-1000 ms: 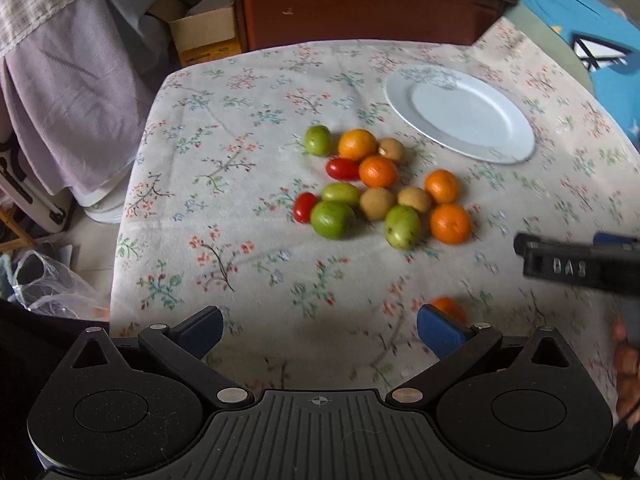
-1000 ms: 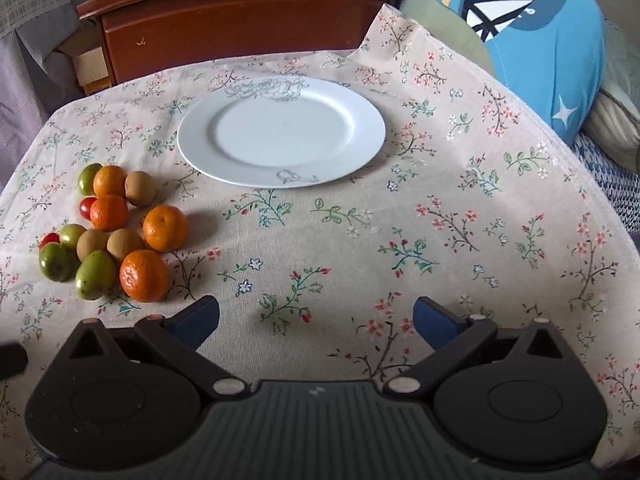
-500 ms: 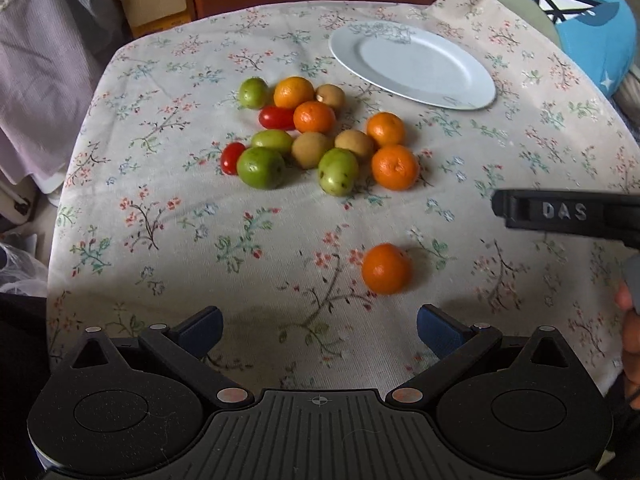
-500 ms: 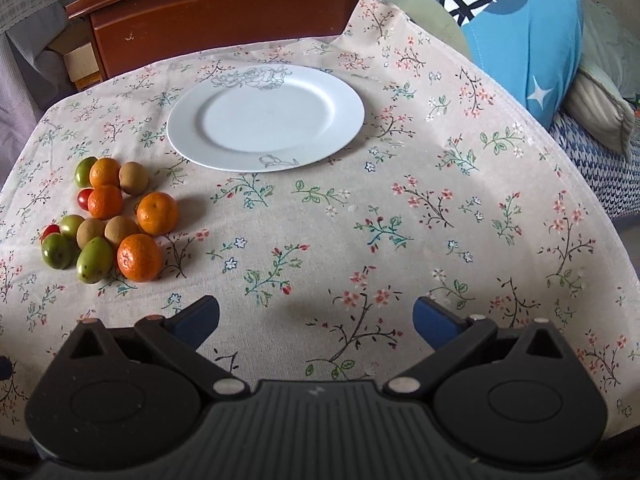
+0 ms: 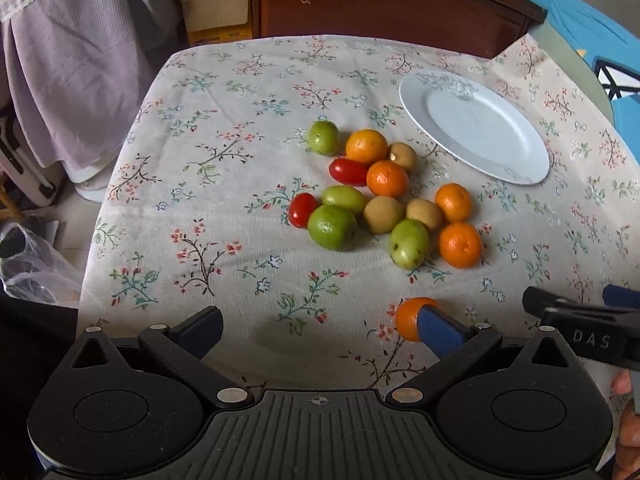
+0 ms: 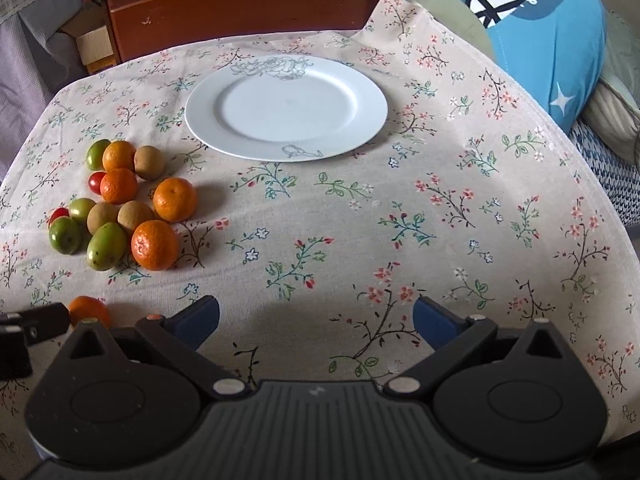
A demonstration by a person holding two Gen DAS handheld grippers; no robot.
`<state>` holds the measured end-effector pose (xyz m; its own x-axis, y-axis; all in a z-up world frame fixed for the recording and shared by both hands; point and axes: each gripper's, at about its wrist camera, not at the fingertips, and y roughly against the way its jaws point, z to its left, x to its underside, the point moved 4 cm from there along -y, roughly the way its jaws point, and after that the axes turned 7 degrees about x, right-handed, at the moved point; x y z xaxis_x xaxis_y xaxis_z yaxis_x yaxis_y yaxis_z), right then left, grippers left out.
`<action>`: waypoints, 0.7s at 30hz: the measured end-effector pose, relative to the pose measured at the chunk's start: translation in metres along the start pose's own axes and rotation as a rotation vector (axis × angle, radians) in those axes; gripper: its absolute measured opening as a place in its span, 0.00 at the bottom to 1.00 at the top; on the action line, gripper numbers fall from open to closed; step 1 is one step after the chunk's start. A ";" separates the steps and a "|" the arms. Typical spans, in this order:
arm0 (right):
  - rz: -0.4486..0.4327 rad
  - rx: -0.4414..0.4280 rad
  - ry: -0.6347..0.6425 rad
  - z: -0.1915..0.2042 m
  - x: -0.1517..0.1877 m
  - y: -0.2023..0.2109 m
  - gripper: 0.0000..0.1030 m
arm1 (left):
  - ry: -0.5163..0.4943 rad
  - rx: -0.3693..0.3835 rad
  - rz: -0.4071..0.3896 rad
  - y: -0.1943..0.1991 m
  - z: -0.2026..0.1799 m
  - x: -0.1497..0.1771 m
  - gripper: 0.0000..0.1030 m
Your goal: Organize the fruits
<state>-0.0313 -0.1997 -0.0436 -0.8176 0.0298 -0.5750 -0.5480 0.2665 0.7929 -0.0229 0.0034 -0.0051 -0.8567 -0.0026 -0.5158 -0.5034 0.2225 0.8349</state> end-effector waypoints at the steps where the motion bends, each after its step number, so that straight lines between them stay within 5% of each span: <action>1: 0.002 -0.002 0.003 0.001 0.001 0.000 0.99 | -0.002 -0.003 -0.006 0.001 0.000 -0.001 1.00; 21: 0.004 -0.073 0.127 0.039 0.012 0.006 0.99 | 0.064 -0.083 0.014 0.005 0.018 0.001 1.00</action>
<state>-0.0377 -0.1603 -0.0533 -0.8329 -0.0929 -0.5455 -0.5525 0.1959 0.8102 -0.0240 0.0225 -0.0046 -0.8678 -0.0631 -0.4929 -0.4967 0.1413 0.8563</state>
